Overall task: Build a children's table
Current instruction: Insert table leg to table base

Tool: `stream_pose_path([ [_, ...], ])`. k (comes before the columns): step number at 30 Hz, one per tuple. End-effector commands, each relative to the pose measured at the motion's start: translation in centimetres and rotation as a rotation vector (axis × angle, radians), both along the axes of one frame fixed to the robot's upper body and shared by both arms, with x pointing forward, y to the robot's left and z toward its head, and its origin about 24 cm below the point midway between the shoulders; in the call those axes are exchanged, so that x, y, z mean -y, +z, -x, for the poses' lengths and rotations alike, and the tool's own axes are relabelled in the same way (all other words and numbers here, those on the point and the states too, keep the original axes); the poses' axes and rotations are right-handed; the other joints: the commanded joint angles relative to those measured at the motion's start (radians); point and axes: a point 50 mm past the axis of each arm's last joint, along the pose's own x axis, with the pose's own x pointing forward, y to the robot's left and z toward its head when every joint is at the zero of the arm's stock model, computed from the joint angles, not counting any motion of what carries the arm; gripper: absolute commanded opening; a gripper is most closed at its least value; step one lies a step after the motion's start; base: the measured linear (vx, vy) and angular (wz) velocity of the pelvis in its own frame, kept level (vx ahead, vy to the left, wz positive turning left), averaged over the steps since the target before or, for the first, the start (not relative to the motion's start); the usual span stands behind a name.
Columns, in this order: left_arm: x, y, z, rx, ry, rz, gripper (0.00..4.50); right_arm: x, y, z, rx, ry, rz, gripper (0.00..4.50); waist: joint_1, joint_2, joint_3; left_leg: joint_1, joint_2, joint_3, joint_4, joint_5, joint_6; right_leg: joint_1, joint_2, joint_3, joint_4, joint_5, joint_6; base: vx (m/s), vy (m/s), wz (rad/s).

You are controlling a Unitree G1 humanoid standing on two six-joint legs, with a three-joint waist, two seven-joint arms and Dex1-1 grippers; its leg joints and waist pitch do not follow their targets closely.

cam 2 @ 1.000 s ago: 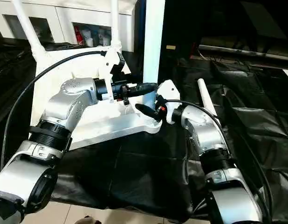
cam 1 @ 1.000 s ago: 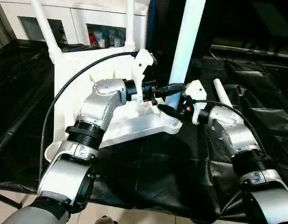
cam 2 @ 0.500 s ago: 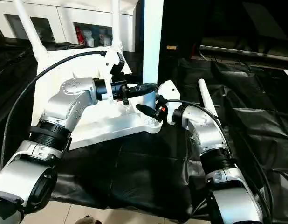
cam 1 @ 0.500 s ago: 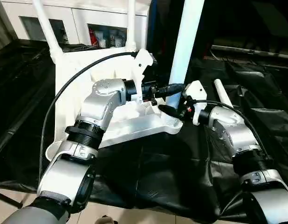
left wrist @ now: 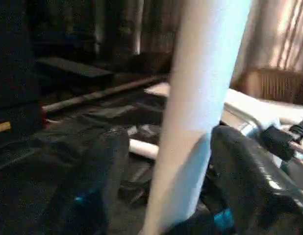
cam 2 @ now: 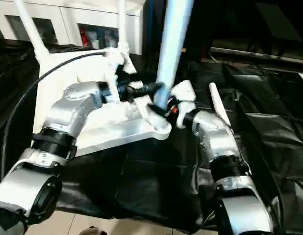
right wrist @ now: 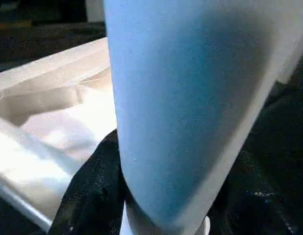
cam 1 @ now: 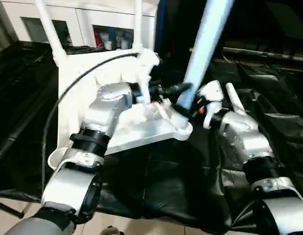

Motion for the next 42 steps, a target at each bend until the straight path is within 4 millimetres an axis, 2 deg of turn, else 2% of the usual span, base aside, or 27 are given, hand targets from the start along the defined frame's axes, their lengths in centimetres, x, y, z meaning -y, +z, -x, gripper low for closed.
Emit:
stream_pose_path([
  [1,-0.7,0.0,0.4,-0.006,-0.02,0.026,3.01,0.8,1.0,-0.3,0.012,-0.031,-0.029,1.88,0.002,-0.007,-0.079,0.012,0.021,0.0,-0.05,-0.021,0.084,0.069,-0.068,0.039,-0.046,0.176,-0.293,0.0,0.0,0.0],
  [3,-1.2,-0.5,1.1,-0.027,-0.072,0.005,3.01,1.0,1.1,-0.3,0.006,-0.03,-0.032,1.88,0.003,-0.012,-0.077,0.011,0.024,0.002,-0.052,-0.023,0.086,0.067,-0.069,0.038,-0.046,0.16,-0.294,0.0,0.0,0.0],
  [4,-1.5,-1.8,1.8,-0.046,-0.106,-0.097,3.01,1.1,1.1,-0.3,-0.007,-0.016,-0.032,1.88,0.004,-0.008,-0.078,0.013,0.028,0.0,-0.052,-0.024,0.082,0.065,-0.071,0.038,-0.044,0.149,-0.295,0.0,0.0,0.0],
  [5,-1.5,-1.8,1.8,-0.046,-0.106,-0.097,3.01,1.1,1.1,-0.3,-0.007,-0.016,-0.032,1.88,0.004,-0.012,-0.077,0.013,0.027,0.001,-0.053,-0.025,0.083,0.064,-0.069,0.037,-0.046,0.14,-0.291,0.0,0.0,0.0],
  [6,-1.7,-2.6,2.0,-0.052,-0.113,-0.16,3.01,1.1,1.1,-0.3,-0.015,-0.009,-0.033,1.88,0.004,-0.007,-0.075,0.014,0.028,0.001,-0.054,-0.036,0.078,0.061,-0.068,0.037,-0.048,0.111,-0.281,0.0,0.0,0.0],
  [7,-1.9,-3.3,2.1,-0.054,-0.115,-0.225,3.01,1.1,1.1,-0.2,-0.022,-0.001,-0.034,1.88,0.001,-0.007,-0.074,0.014,0.029,0.001,-0.055,-0.043,0.07,0.06,-0.069,0.038,-0.049,0.097,-0.273,0.0,0.0,0.0],
  [9,-2.6,-6.0,2.4,-0.044,-0.107,-0.464,3.01,0.9,1.1,-0.1,-0.038,0.026,-0.021,1.88,0.0,-0.003,-0.072,0.015,0.03,-0.002,-0.058,-0.06,0.066,0.059,-0.07,0.039,-0.055,0.068,-0.252,0.0,0.0,0.0],
  [10,-2.9,-7.1,2.7,-0.055,-0.117,-0.525,3.01,0.9,1.2,0.0,-0.039,0.035,-0.013,1.88,-0.002,-0.001,-0.073,0.016,0.029,-0.003,-0.059,-0.062,0.056,0.06,-0.071,0.04,-0.054,0.06,-0.24,0.0,0.0,0.0],
  [11,-3.0,-7.3,2.7,-0.061,-0.117,-0.533,3.01,0.8,1.2,0.0,-0.039,0.036,-0.012,1.88,-0.004,-0.003,-0.073,0.015,0.028,-0.002,-0.059,-0.059,0.051,0.06,-0.07,0.04,-0.055,0.065,-0.235,0.0,0.0,0.0],
  [12,-3.2,-8.1,2.8,-0.093,-0.116,-0.557,3.01,0.7,1.3,0.1,-0.039,0.04,-0.009,1.88,-0.003,0.0,-0.075,0.017,0.027,-0.002,-0.059,-0.051,0.041,0.06,-0.071,0.041,-0.053,0.082,-0.238,0.0,0.0,0.0],
  [15,-3.4,-8.4,2.7,-0.127,-0.096,-0.568,3.01,0.7,1.3,0.2,-0.037,0.042,-0.005,1.88,-0.002,0.0,-0.078,0.018,0.027,-0.001,-0.058,-0.04,0.032,0.061,-0.071,0.041,-0.047,0.141,-0.259,0.0,0.0,0.0],
  [16,-3.7,-8.9,2.5,-0.147,-0.067,-0.623,3.01,0.7,1.2,0.4,-0.038,0.048,0.004,1.88,-0.003,0.007,-0.077,0.017,0.026,-0.002,-0.058,-0.044,0.03,0.06,-0.07,0.041,-0.047,0.152,-0.265,0.0,0.0,0.0],
  [20,-4.1,-9.7,2.4,-0.204,-0.059,-0.677,3.01,0.8,0.9,0.6,-0.043,0.051,0.016,1.88,-0.004,0.004,-0.076,0.017,0.023,-0.003,-0.059,-0.061,0.025,0.063,-0.07,0.041,-0.051,0.139,-0.261,0.0,0.0,0.0],
  [24,-4.1,-9.9,2.4,-0.253,-0.059,-0.684,3.01,1.0,0.9,0.7,-0.047,0.045,0.02,1.88,-0.003,0.003,-0.078,0.017,0.024,-0.003,-0.057,-0.054,0.022,0.066,-0.072,0.042,-0.048,0.155,-0.274,0.0,0.0,0.0],
  [25,-4.1,-9.9,2.3,-0.271,-0.051,-0.673,2.71,1.1,0.9,0.8,-0.048,0.043,0.023,1.88,-0.002,0.016,-0.077,0.017,0.024,-0.005,-0.057,-0.055,0.02,0.064,-0.072,0.041,-0.047,0.161,-0.278,0.0,0.0,0.0],
  [26,-4.0,-9.7,2.2,-0.28,-0.037,-0.654,2.64,1.2,0.8,0.8,-0.048,0.041,0.027,1.88,-0.004,0.011,-0.078,0.017,0.024,-0.004,-0.057,-0.061,0.021,0.066,-0.071,0.041,-0.049,0.168,-0.281,0.0,0.0,0.0],
  [30,-3.6,-9.4,2.0,-0.289,-0.035,-0.617,2.44,1.2,0.8,0.9,-0.045,0.038,0.031,1.88,-0.002,0.009,-0.078,0.015,0.022,-0.004,-0.056,-0.061,0.028,0.068,-0.071,0.041,-0.05,0.172,-0.289,0.0,0.0,0.0],
  [31,-3.6,-9.4,1.9,-0.289,-0.032,-0.61,2.15,1.2,0.8,0.9,-0.045,0.038,0.031,1.88,-0.002,0.009,-0.078,0.015,0.022,-0.004,-0.055,-0.06,0.029,0.068,-0.071,0.041,-0.049,0.172,-0.291,0.0,0.0,0.0],
  [33,-3.3,-9.2,1.6,-0.302,-0.015,-0.581,2.12,1.2,0.7,1.0,-0.047,0.039,0.035,1.88,-0.002,0.009,-0.077,0.015,0.021,-0.004,-0.055,-0.057,0.032,0.068,-0.069,0.04,-0.049,0.175,-0.29,0.0,0.0,0.0],
  [35,-3.1,-9.1,1.5,-0.311,-0.009,-0.567,1.9,1.2,0.5,1.1,-0.049,0.041,0.04,1.88,-0.002,0.007,-0.078,0.016,0.022,-0.005,-0.055,-0.058,0.035,0.069,-0.071,0.04,-0.049,0.173,-0.289,0.0,0.0,0.0],
  [39,-3.0,-9.4,1.5,-0.313,-0.01,-0.587,1.6,1.1,0.4,1.1,-0.049,0.044,0.047,1.88,-0.003,0.01,-0.077,0.015,0.022,-0.005,-0.054,-0.055,0.04,0.069,-0.071,0.041,-0.05,0.171,-0.291,0.0,0.0,0.0],
  [41,-3.0,-9.7,1.5,-0.315,-0.009,-0.603,1.28,1.1,0.4,1.1,-0.048,0.045,0.049,1.88,-0.003,0.009,-0.078,0.015,0.022,-0.005,-0.054,-0.055,0.041,0.07,-0.071,0.041,-0.049,0.175,-0.291,0.0,0.0,0.0],
  [42,-3.1,-9.8,1.5,-0.315,-0.007,-0.606,1.23,1.1,0.4,1.1,-0.047,0.046,0.051,1.88,-0.003,0.012,-0.078,0.015,0.022,-0.005,-0.054,-0.057,0.04,0.069,-0.071,0.041,-0.05,0.176,-0.292,0.0,0.0,0.0],
])
